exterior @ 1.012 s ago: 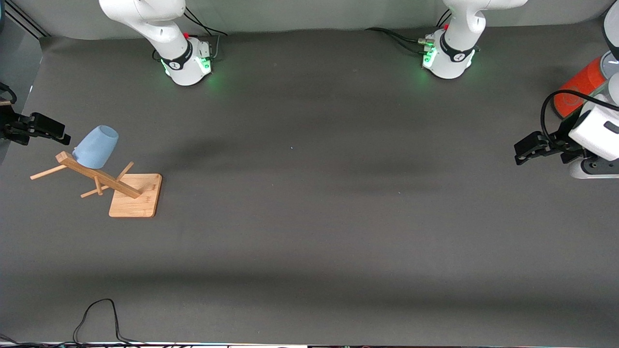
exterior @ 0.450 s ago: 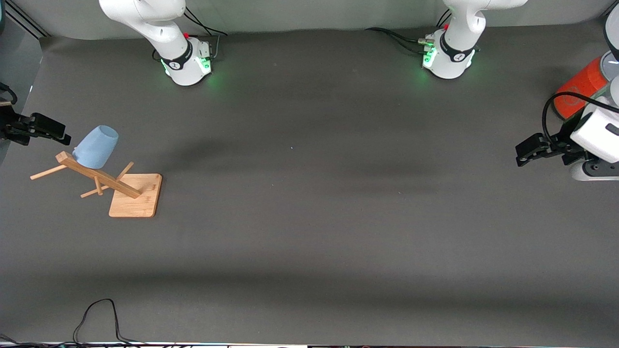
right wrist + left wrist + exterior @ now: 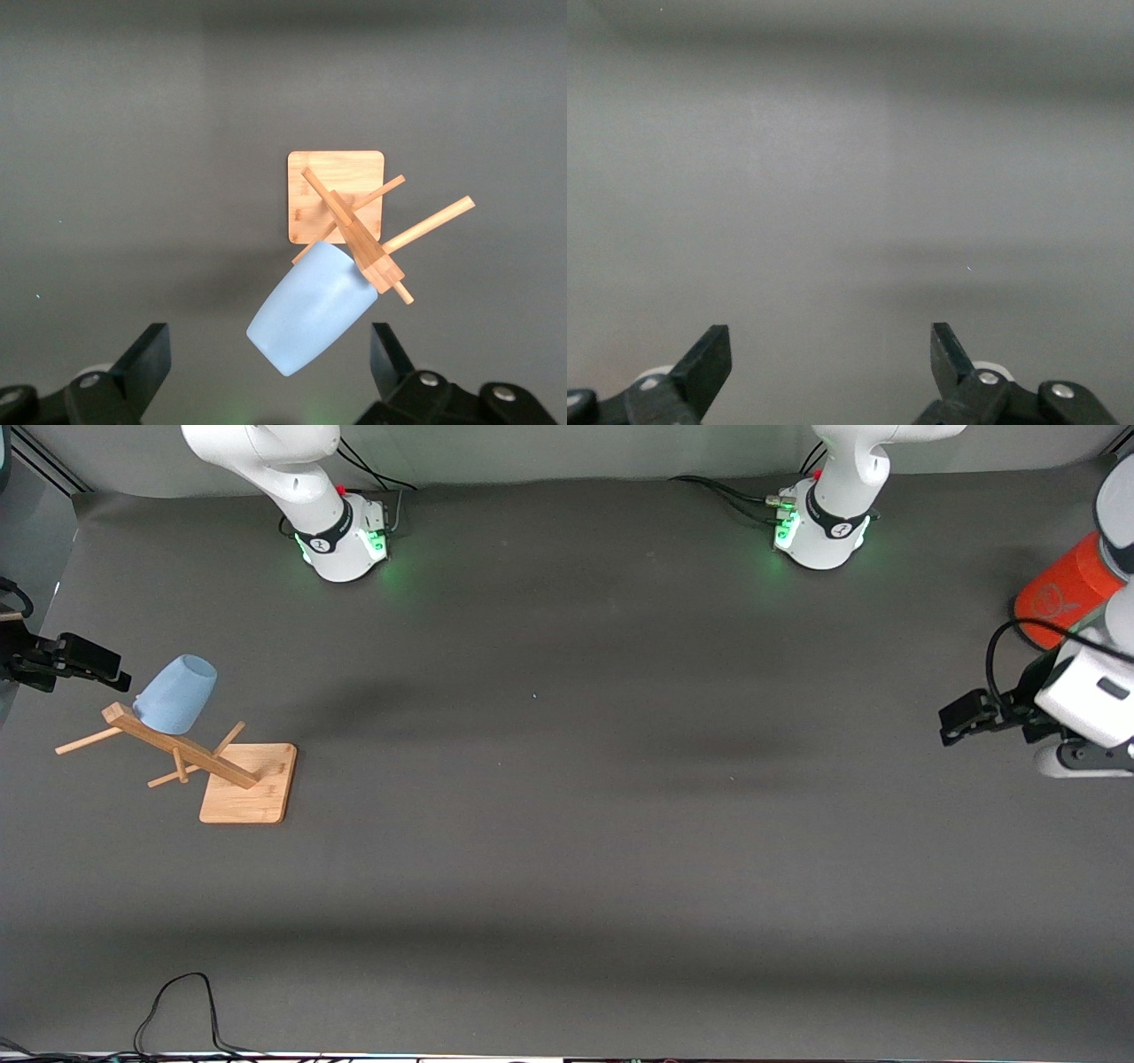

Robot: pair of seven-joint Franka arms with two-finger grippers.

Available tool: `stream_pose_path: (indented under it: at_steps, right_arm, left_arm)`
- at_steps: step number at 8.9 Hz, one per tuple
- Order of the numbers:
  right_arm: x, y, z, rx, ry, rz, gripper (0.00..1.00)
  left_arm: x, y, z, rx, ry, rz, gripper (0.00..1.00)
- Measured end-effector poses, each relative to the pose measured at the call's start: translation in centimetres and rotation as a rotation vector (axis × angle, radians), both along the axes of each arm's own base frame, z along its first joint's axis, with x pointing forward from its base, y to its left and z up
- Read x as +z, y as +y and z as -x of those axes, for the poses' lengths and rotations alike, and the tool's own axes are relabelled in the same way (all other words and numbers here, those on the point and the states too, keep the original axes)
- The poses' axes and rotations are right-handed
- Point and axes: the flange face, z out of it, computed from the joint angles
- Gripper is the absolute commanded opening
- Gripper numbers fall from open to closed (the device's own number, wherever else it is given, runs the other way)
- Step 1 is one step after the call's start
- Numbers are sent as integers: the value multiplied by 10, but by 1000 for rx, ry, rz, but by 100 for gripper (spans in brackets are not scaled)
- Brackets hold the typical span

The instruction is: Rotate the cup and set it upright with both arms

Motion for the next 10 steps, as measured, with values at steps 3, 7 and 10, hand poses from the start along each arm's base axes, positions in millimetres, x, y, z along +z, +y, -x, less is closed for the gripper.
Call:
stream_pose_path:
  at_steps: [3,7,10]
  right_arm:
    - [0,0,0,0,1,0,100]
    - [-3,-38,43,-72,-13,-17,100]
    - [0,-47,71,-124,-49,-29,100]
  left_arm:
    - [-8,21,-3,31,21,-1,100]
    - [-16,12,3,16,74,-3,100]
    - [-27,14,4,18,98,-3,100]
